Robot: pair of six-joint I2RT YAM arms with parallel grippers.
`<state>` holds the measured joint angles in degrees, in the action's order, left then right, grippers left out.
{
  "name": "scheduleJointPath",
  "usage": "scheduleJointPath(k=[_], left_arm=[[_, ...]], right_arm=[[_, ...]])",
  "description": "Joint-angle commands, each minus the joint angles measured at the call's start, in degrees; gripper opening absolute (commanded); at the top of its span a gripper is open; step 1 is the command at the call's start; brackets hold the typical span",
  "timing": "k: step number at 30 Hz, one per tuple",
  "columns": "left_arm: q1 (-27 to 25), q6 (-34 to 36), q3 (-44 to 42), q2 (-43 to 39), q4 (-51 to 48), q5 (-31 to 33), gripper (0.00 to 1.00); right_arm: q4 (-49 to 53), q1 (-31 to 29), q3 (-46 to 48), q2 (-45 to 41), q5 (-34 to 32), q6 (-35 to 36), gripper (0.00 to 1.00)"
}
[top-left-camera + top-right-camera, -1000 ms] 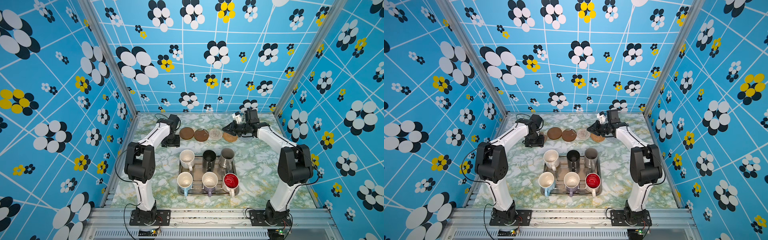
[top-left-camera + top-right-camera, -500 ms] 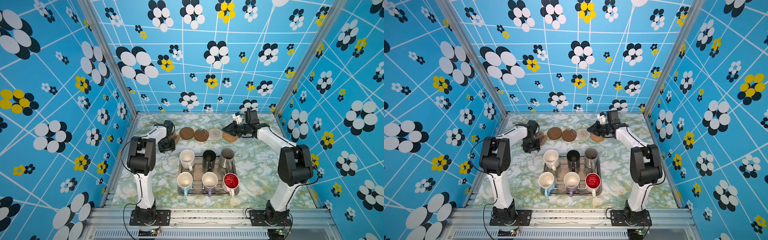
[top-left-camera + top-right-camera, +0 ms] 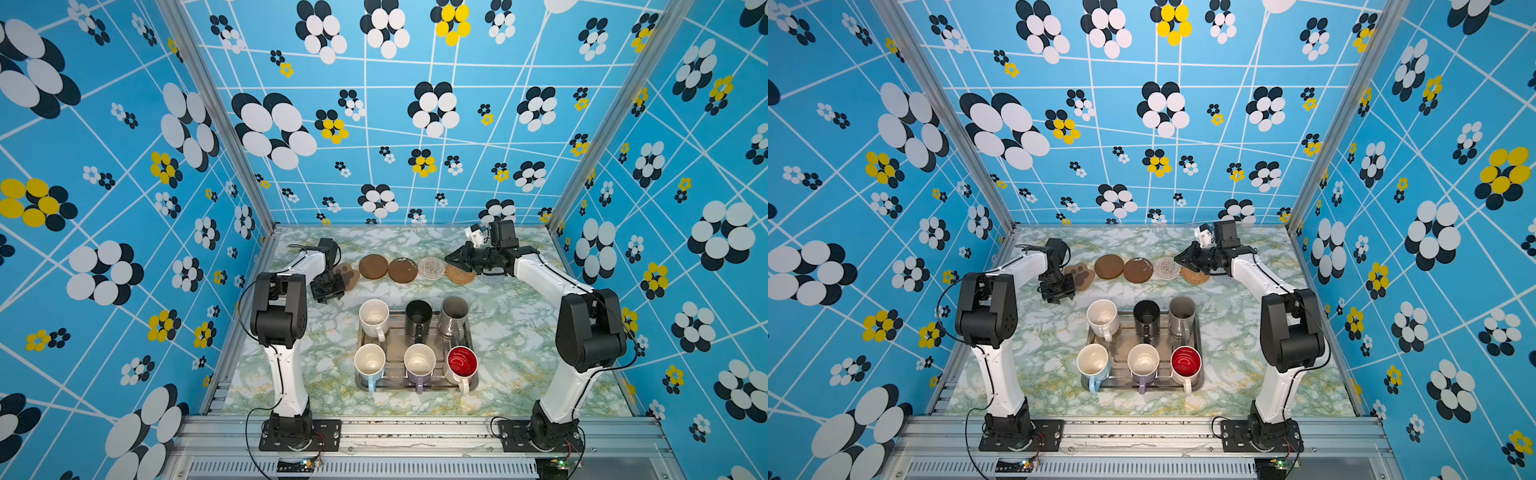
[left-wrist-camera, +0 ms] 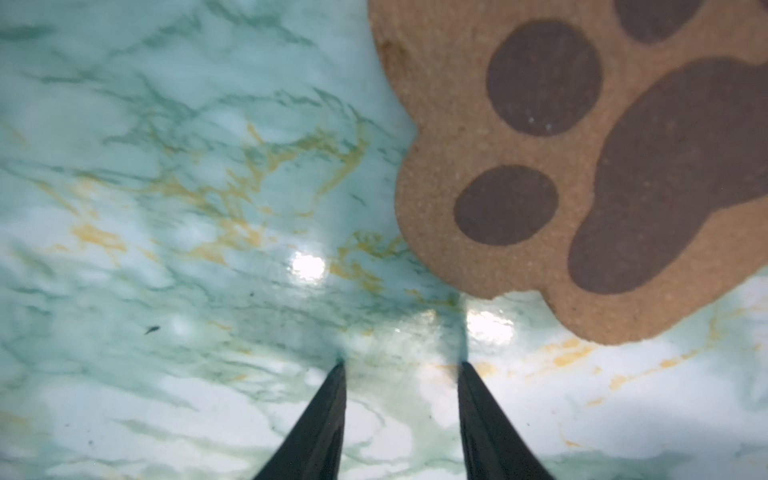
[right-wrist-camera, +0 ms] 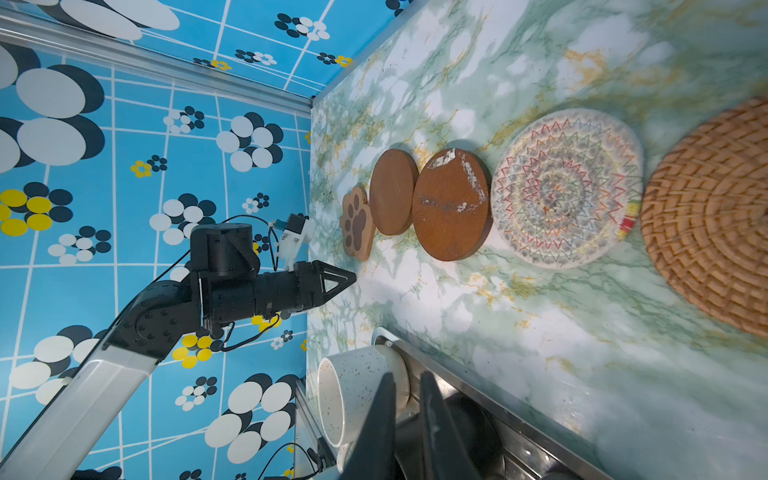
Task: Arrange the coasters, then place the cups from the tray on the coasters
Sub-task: 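Push the paw coaster with the left gripper toward the plain brown coaster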
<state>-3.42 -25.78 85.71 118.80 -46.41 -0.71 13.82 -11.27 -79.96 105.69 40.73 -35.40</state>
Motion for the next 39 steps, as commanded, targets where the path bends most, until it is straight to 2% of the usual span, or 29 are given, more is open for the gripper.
scheduleJointPath(k=[1, 15, 39], left_arm=[[2.04, -0.84, 0.77, 4.57, 2.91, 0.14, 0.45], [3.77, -0.99, 11.25, 10.25, 1.77, -6.00, 0.45], [6.48, -0.80, 21.15, 16.19, -0.10, -7.00, 0.47]], right_arm=[[-0.47, 0.10, 0.77, -0.74, -1.01, -0.46, 0.15], [0.63, 0.10, 0.50, -0.36, -1.79, 0.13, 0.15], [3.34, 0.13, -0.88, -0.37, -2.59, 1.30, 0.15]])
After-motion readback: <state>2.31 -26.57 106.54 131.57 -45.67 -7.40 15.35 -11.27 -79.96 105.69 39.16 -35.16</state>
